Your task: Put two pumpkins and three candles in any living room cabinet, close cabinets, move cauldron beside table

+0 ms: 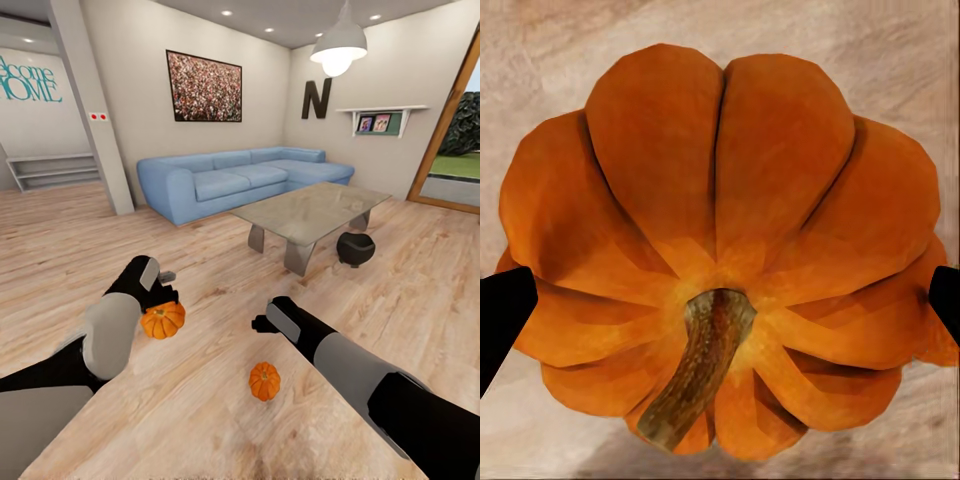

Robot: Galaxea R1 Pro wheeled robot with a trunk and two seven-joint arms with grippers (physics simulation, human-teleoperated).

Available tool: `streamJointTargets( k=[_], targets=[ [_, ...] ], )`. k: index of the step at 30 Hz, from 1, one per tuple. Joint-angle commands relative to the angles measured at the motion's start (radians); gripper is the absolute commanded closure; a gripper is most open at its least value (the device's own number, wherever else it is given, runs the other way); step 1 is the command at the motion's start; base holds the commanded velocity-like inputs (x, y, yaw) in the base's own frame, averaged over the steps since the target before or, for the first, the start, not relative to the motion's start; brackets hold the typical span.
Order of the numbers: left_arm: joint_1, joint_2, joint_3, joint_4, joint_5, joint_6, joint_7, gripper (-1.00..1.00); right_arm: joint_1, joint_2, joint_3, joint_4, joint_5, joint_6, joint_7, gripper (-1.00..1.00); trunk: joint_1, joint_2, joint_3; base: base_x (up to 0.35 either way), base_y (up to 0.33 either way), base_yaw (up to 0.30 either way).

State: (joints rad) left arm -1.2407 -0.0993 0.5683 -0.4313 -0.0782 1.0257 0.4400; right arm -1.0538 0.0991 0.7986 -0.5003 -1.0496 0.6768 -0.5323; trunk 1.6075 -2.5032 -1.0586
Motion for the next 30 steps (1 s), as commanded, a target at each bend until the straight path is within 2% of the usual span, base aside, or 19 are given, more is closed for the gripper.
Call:
streamJointTargets(
  k=[1, 4, 7, 11, 14, 15, 19, 22, 30],
  targets=[
    [-0.039, 0.004, 0.008, 0.058, -0.007, 0.003, 0.001, 1.00, -0.001, -0.003, 0.007, 0.000, -0.011, 0.000, -0.009, -1.00, 0.000, -0.001, -0.005, 0.000, 0.000, 0.000],
    [-0.158, 0.014, 0.010, 0.216, -0.005, 0.004, 0.001, 1.00, 0.000, -0.013, 0.007, 0.008, -0.011, 0.001, -0.008, -1.00, 0.002, -0.002, -0.017, 0.000, 0.000, 0.000],
    [-0.265, 0.034, 0.010, 0.319, -0.005, 0.004, 0.002, 1.00, -0.001, -0.015, 0.006, 0.010, -0.010, 0.003, -0.007, -1.00, 0.003, -0.002, -0.028, 0.000, 0.000, 0.000],
    [-0.317, 0.059, 0.011, 0.345, 0.001, 0.004, 0.002, 1.00, -0.001, -0.018, 0.004, 0.010, -0.008, 0.005, -0.008, -1.00, 0.005, -0.003, -0.044, 0.000, 0.000, 0.000],
    [-0.330, 0.077, 0.011, 0.346, 0.024, 0.004, 0.002, 1.00, -0.001, -0.020, 0.004, 0.009, -0.008, 0.006, -0.008, -1.00, 0.006, -0.004, -0.055, 0.000, 0.000, 0.000],
    [-0.335, 0.094, 0.011, 0.345, 0.065, 0.003, 0.002, 1.00, -0.001, -0.021, 0.003, 0.007, -0.007, 0.005, -0.008, -1.00, 0.006, -0.004, -0.059, 0.000, 0.000, 0.000],
    [-0.338, 0.114, 0.011, 0.344, 0.106, 0.001, 0.002, 1.00, -0.002, -0.023, 0.001, -0.004, -0.004, 0.002, -0.009, -1.00, 0.008, -0.005, -0.075, 0.000, 0.000, 0.000],
    [-0.339, 0.118, 0.011, 0.344, 0.116, 0.001, 0.002, 1.00, -0.006, -0.031, 0.001, -0.034, -0.001, -0.006, -0.011, -1.00, 0.010, -0.006, -0.086, 0.000, 0.000, 0.000],
    [-0.339, 0.119, 0.010, 0.344, 0.118, -0.001, 0.002, 1.00, -0.083, -0.076, -0.001, -0.050, 0.001, -0.014, -0.012, -1.00, 0.013, -0.008, -0.117, 0.000, 0.000, 0.000]
  ],
)
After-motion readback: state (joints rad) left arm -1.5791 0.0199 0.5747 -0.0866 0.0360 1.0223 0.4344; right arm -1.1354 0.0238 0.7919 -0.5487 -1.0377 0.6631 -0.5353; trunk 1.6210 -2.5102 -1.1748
